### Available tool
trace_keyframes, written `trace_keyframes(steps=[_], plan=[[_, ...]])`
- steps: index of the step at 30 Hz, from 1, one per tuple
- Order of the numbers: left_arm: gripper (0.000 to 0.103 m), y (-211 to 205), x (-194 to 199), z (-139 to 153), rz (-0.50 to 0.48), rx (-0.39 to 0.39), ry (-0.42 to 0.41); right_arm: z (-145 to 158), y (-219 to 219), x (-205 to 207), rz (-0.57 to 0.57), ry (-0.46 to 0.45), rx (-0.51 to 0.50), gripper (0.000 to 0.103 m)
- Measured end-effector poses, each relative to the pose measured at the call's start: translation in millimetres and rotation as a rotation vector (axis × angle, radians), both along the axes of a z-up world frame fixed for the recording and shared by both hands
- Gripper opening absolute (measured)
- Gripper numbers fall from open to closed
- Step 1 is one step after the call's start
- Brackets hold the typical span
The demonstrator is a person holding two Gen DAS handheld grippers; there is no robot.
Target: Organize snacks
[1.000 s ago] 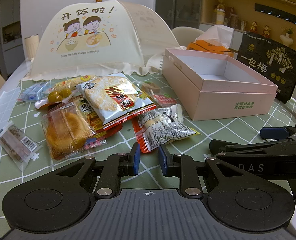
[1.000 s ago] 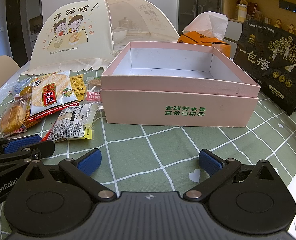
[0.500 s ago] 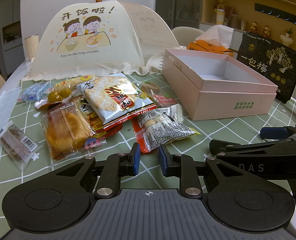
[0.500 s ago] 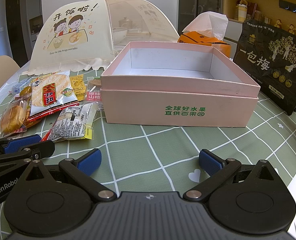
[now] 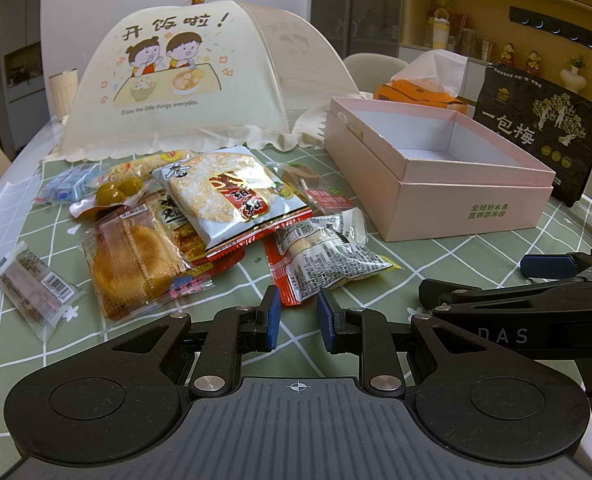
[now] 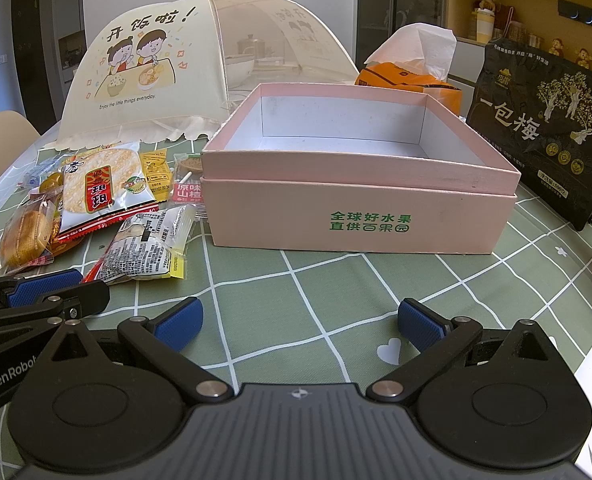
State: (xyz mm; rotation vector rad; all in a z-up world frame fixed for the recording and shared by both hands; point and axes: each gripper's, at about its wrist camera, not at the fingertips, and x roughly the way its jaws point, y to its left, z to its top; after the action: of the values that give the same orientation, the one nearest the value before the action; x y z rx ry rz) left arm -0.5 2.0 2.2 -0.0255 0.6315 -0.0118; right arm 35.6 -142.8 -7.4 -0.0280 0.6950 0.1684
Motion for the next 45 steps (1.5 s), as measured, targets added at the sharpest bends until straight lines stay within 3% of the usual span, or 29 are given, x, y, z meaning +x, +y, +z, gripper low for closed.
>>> trace_keyframes(steps=[20,29,34,39,42,45], plan=[[0.026,0,0,0,0.000,0.001,0.000,0,0,0,0.000,0.000,0.000,0.103],[0.026,-4,-1,-1,0.001,0.043,0.002,3,0,-3,-0.004,0.003,0.012,0.103],[0.026,8,-4,21,-0.045,-0.008,0.074,19,3,5,0.061,0.177,-0.029,0.103],[0.026,56,2,71,-0.039,-0.039,0.005,22,2,16,0.090,0.249,-0.045,0.103],[0.026,113,26,93,0.081,-0.078,-0.045,22,6,18,0.089,0.263,-0.061,0.103],[0.027,173,55,95,0.258,-0.120,0.002,26,9,25,0.141,0.306,-0.076,0.100]])
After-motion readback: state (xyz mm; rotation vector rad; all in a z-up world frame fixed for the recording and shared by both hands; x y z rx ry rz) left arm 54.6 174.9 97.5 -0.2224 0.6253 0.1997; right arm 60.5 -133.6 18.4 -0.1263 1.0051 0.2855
